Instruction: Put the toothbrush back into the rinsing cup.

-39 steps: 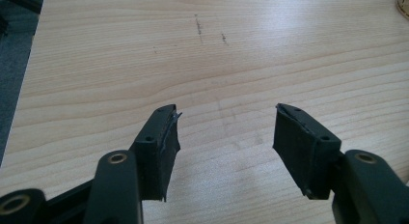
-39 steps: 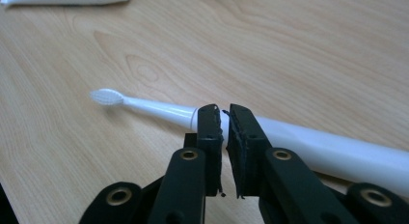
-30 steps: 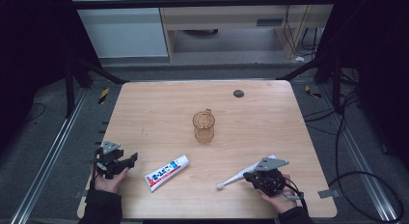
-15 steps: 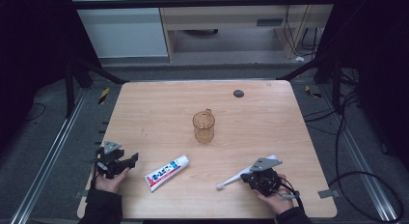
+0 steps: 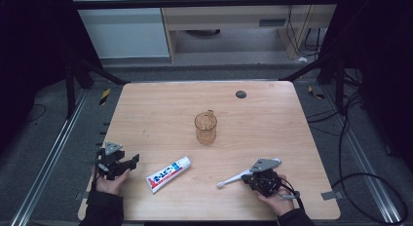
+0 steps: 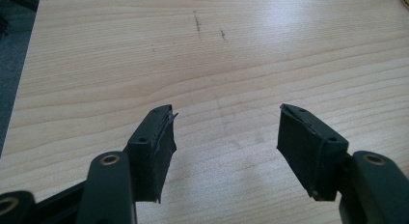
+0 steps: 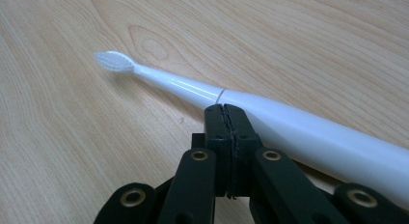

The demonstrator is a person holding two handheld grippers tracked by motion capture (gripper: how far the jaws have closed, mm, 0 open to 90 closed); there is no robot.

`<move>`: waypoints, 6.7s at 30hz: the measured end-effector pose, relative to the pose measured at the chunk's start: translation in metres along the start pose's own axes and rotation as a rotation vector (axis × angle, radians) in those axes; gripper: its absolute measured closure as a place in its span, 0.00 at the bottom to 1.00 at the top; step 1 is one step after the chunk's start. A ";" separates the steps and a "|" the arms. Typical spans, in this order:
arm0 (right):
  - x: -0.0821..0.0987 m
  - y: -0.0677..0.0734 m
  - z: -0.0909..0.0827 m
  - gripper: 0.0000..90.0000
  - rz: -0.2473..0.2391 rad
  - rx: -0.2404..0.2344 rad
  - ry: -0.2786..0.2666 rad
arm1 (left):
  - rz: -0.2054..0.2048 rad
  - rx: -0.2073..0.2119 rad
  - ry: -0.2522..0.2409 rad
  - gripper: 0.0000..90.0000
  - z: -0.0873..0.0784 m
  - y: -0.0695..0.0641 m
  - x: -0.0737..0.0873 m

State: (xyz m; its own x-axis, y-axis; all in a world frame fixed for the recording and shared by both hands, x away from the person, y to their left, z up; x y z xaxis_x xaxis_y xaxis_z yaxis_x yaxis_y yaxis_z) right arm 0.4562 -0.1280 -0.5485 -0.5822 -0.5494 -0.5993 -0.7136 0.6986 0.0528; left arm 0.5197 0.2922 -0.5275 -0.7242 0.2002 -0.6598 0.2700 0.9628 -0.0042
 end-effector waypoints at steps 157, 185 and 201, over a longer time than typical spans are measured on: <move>-0.055 -0.066 -0.057 0.69 0.186 0.183 0.052 | 0.036 -0.019 0.007 0.43 0.002 -0.002 -0.001; -0.070 -0.064 -0.020 0.68 0.161 0.133 0.216 | 0.042 -0.019 0.011 0.43 0.002 -0.002 -0.001; -0.061 -0.062 -0.004 0.65 0.147 0.109 0.301 | 0.044 -0.022 0.015 0.43 0.003 -0.002 -0.001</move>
State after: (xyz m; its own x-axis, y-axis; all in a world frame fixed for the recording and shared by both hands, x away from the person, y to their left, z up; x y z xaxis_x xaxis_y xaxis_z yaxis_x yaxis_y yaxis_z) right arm 0.5348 -0.1395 -0.5117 -0.7760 -0.5383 -0.3287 -0.5771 0.8163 0.0256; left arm 0.5215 0.2896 -0.5295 -0.7216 0.2447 -0.6476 0.2879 0.9568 0.0407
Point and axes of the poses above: each handheld gripper's, and its own axes: z roughly forward along the jaws, x roughly out of its underside, y roughly to its left, the point moved 8 cm from there along z, roughly forward along the jaws, and after that the axes turned 7 degrees about y, right-handed, at the moved point
